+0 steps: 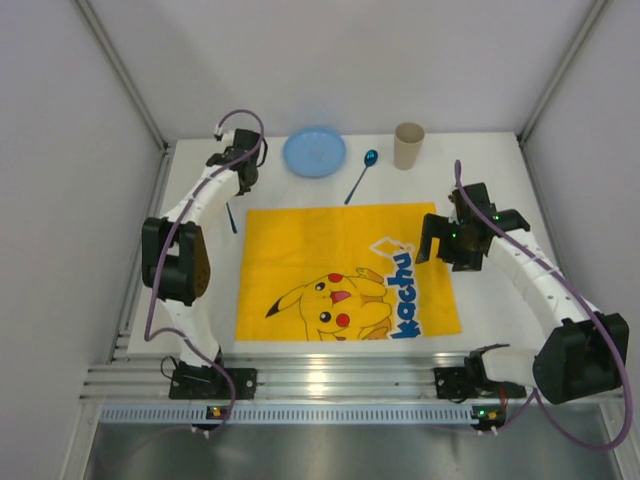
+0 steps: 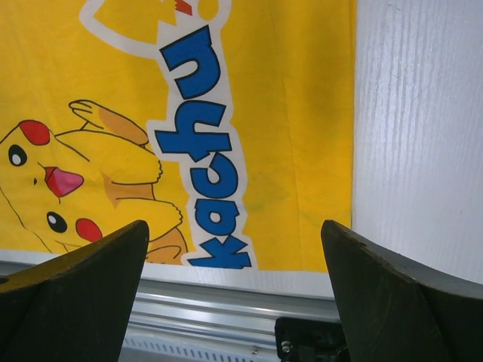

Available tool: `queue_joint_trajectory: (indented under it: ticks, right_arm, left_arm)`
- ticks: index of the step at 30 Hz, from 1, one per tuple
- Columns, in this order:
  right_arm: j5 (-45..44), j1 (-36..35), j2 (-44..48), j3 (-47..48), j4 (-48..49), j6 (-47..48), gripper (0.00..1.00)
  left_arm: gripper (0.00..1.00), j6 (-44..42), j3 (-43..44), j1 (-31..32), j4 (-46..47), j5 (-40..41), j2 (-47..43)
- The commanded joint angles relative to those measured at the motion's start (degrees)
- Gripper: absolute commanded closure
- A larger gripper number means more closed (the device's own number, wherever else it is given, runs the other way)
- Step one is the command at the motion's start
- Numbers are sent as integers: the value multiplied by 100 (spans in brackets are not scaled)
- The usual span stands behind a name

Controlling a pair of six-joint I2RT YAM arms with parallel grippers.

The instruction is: Set the dinner table for one person

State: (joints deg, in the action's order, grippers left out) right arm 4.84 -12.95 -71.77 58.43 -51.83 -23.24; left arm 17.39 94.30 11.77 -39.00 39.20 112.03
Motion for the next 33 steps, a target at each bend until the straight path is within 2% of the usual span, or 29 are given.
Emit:
queue_joint_trajectory:
  ticks: [1, 7, 9, 19, 23, 33]
  right_arm:
    - [96, 29, 216, 28, 182, 110, 2]
    - [113, 29, 391, -122, 200, 57, 2]
    - [122, 38, 497, -183, 174, 4, 2]
    - [114, 38, 1217, -684, -81, -48, 2]
    - [105, 38, 1350, -658, -178, -48, 2]
    - [70, 29, 1306, -500, -292, -5, 2]
  left_arm:
    - [100, 10, -271, 334, 16, -710, -892]
    - [100, 765, -1639, 1406, 120, -1843, -1797]
    - [100, 1125, -2019, 1757, 217, -1968, -2088]
    - [100, 1820, -3917, 2145, 806, -2399, -2537]
    - [100, 1935, -4201, 2180, 1044, -2356, -2449]
    - [100, 1900, -4165, 2198, 1132, -2171, -2150]
